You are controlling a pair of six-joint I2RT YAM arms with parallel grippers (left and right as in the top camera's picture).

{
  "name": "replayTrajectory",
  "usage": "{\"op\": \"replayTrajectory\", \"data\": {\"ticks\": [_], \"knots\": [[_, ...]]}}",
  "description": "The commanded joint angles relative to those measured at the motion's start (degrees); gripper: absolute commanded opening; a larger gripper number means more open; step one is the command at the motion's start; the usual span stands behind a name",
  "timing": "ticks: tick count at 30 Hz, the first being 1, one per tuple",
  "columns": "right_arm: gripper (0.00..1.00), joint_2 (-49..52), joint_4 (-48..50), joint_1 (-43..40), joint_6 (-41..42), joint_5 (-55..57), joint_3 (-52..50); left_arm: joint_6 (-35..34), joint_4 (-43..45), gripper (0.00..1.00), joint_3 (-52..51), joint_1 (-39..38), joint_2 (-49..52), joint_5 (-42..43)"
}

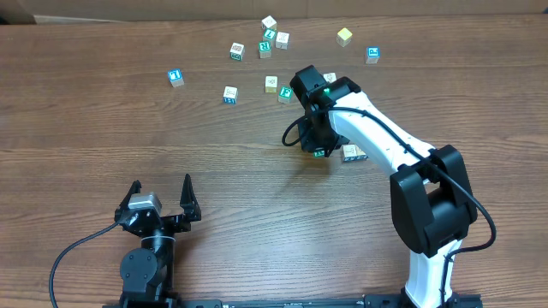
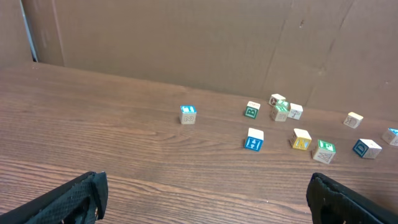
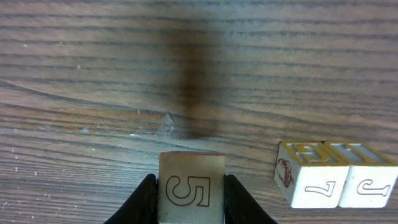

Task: Form a horizontal line
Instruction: 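Carry the white 5 block right and lower it left of the row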

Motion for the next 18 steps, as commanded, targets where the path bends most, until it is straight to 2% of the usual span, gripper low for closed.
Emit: {"op": "replayTrajectory", "data": {"ticks": [1,18], "knots": [[0.26,0.28,0.44,-0.04,1.22,0.17,-1.25,1.25,0.02,1.00,-0.22,0.31,-0.59,-0.13],[0.26,0.31,3.93,-0.07,1.22,0.17,-5.20,1.25,0.02,1.00,-0.22,0.31,-0.59,-0.13]]}}
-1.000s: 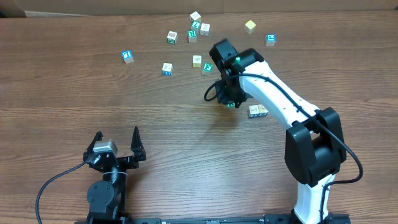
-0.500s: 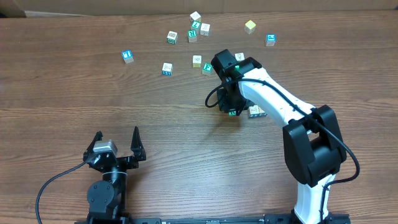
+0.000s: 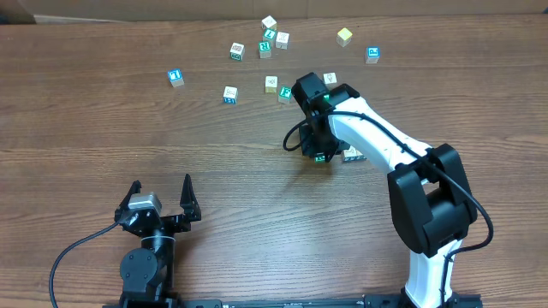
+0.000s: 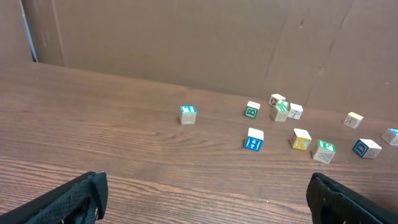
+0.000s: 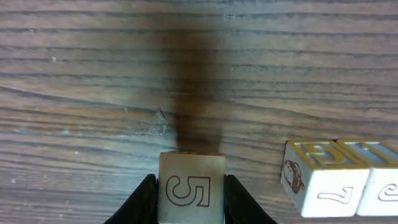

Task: Form a horizontal line
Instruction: 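Carry the white 5 block right and lower it left of the row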

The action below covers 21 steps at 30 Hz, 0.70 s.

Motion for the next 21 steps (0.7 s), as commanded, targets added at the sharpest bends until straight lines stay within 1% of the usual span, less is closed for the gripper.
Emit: {"op": "replayTrajectory", "data": {"ticks": [1,3,4,7,11,15,19,21], "knots": [[0.26,0.31,1.31,-0.07,0.28,0.17,-1.90,1.25,0.02,1.00,-0.22,0.31,-0.59,-0.13],[0.29,0.33,1.51,-0.04,0.26,0.20,-1.90,1.25,0.02,0.99,-0.22,0.31,-0.59,-0.13],[0.34,0.33,1.68,-0.04,0.26,0.20,-1.90,1.25,0.02,1.00,-0.22,0.31,-0.59,-0.13],[0.45,0.33,1.75,-0.04,0.24,0.20,-1.90,1.25,0.02,0.99,-0.22,0.31,-0.59,-0.13],[0.46,0.33,2.19,-0.07,0.15,0.20,-1.90,1.25,0.02,1.00,-0.22,0.31,-0.59,-0.13],[0.50,0.33,3.48,-0.04,-0.24,1.22,-1.90,1.25,0.02,1.00,-0.22,0.31,-0.59,-0.13],[0.50,0.33,4.85,-0.04,-0.24,3.61,-1.90,1.25,0.02,1.00,-0.22,0.31,-0.59,-0.13],[0.50,0.33,6.10,-0.04,-1.81,4.09,-1.90,1.25,0.02,1.00,-0.22,0.31,-0.59,-0.13]]}}
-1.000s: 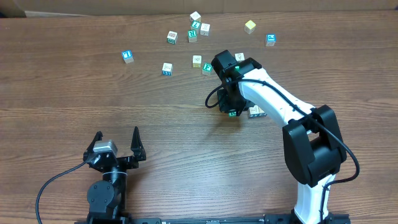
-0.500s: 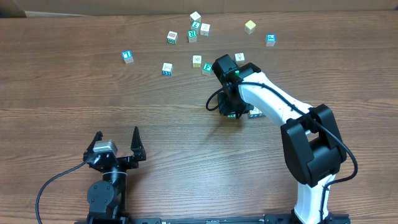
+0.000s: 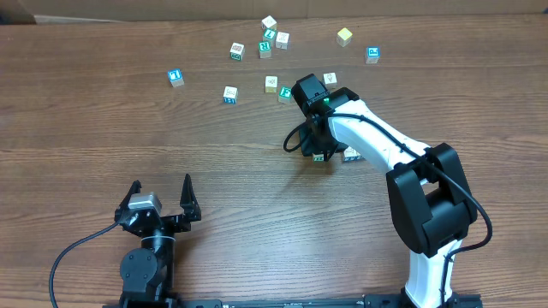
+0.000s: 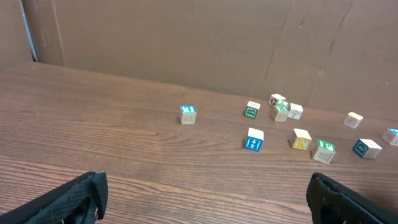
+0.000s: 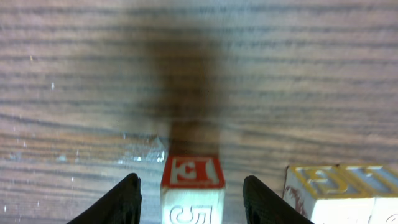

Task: Form a horizontal line
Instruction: 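Carry the white 5 block right and lower it left of the row, then open the right gripper and push the 5 block against the row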

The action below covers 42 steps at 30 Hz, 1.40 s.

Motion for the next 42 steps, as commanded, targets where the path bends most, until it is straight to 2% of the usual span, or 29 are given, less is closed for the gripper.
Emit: {"op": "replayTrajectory", "data": {"ticks": [1,6,10,13,14,32,42], "knots": [[0.50,0.33,2.12,-0.04,-3.10,2.32,-0.33,1.25,0.02,1.00,-0.20,0.31,-0.59,-0.13],[0.49,0.33,5.64,-0.04,-8.02,2.54,-0.33,1.25,0.02,1.00,-0.20,0.31,-0.59,-0.13],[0.29,0.33,6.80,-0.04,-9.16,2.51,-0.33,1.25,0.02,1.00,-0.20,0.31,-0.59,-0.13],[0.08,0.33,6.97,-0.04,-9.27,2.45,-0.33,1.25,0.02,0.99,-0.20,0.31,-0.59,-0.13],[0.04,0.33,6.93,-0.04,-9.27,2.34,-0.33,1.25,0.02,0.99,-0.20,0.31,-0.59,-0.13],[0.04,0.33,2.91,0.00,-8.37,1.09,-0.33,1.25,0.02,0.99,-0.20,0.31,-0.59,-0.13],[0.04,0.26,6.91,0.02,-10.58,0.57,2.34,1.25,0.02,0.99,-0.20,0.31,-0.59,-0.13]]}}
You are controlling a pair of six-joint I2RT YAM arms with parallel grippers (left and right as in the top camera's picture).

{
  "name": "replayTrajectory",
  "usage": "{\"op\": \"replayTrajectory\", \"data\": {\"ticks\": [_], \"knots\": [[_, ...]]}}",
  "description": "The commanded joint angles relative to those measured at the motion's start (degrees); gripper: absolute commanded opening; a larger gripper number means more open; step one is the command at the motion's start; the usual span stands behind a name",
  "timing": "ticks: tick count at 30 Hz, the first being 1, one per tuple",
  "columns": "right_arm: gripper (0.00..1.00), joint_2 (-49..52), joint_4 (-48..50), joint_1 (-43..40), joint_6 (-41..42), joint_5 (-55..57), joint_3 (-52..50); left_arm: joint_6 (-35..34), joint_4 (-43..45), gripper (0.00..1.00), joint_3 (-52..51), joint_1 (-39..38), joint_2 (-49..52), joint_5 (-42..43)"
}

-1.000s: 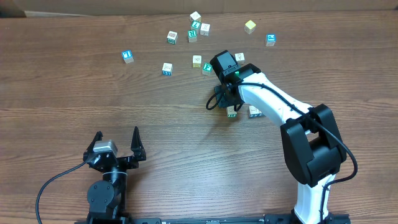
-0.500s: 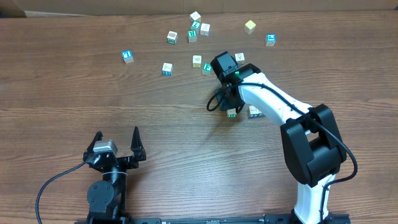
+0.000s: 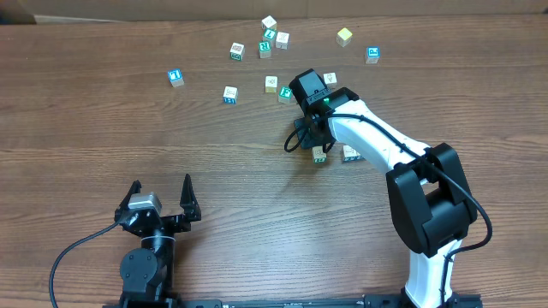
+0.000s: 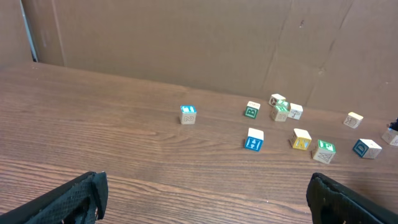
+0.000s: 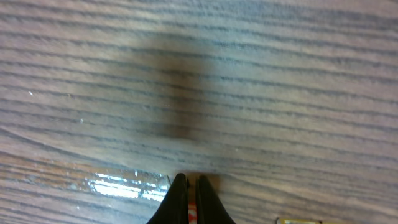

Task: Form a horizontal line
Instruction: 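Open the right gripper and push the 5 block against the row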

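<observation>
A small wooden block (image 3: 318, 155) with a red top stands on the table just left of two pale blocks (image 3: 351, 154), the three making a short row. My right gripper (image 3: 304, 137) hangs above that block, shut and empty. In the right wrist view its fingertips (image 5: 191, 186) are pressed nearly together, and only a red sliver of the block (image 5: 192, 208) shows below them. My left gripper (image 3: 163, 192) rests open at the front left with nothing between its fingers (image 4: 74, 199).
Several loose blocks lie scattered along the far side of the table, among them a blue one (image 3: 175, 77), a blue-faced one (image 3: 229, 94), a yellow one (image 3: 344, 36) and a cluster (image 3: 270, 38). A cardboard wall (image 4: 186, 43) stands behind the table.
My right gripper stood open around the "5" block on the table. It now sits higher with its fingers shut on nothing. The block stays beside the two pale ones. The left arm is unchanged.
My right gripper was shut on the "5" block above the table, left of two pale blocks. Then it held the block lower. Then it stood open with the block set down. Now it is raised and shut, with the block left in the row.
</observation>
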Motion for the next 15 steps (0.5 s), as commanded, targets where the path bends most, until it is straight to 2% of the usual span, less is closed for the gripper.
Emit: {"op": "replayTrajectory", "data": {"ticks": [1,3,4,6,8,9,15], "knots": [[0.04,0.24,-0.09,0.00,-1.09,-3.21,3.37,1.25,0.02,0.99,-0.22,0.31,-0.59,-0.13],[0.05,0.15,-0.50,0.02,-1.07,-9.79,5.18,1.25,0.02,1.00,-0.22,0.31,-0.59,-0.13],[0.09,0.15,-0.59,0.02,-0.98,-13.29,5.73,1.25,0.02,1.00,-0.22,0.31,-0.59,-0.13],[0.10,0.15,-0.59,0.07,2.60,-18.25,5.84,1.25,0.02,1.00,-0.22,0.31,-0.59,-0.13],[0.04,0.17,-1.09,0.31,8.92,-19.15,5.29,1.25,0.02,1.00,-0.22,0.31,-0.59,-0.13],[0.04,0.17,-1.18,0.55,10.56,-19.15,4.83,1.25,0.02,0.99,-0.22,0.31,-0.59,-0.13],[0.04,0.76,-2.25,3.30,11.54,-16.09,3.80,1.25,0.02,0.99,-0.22,0.31,-0.59,-0.13]]}}
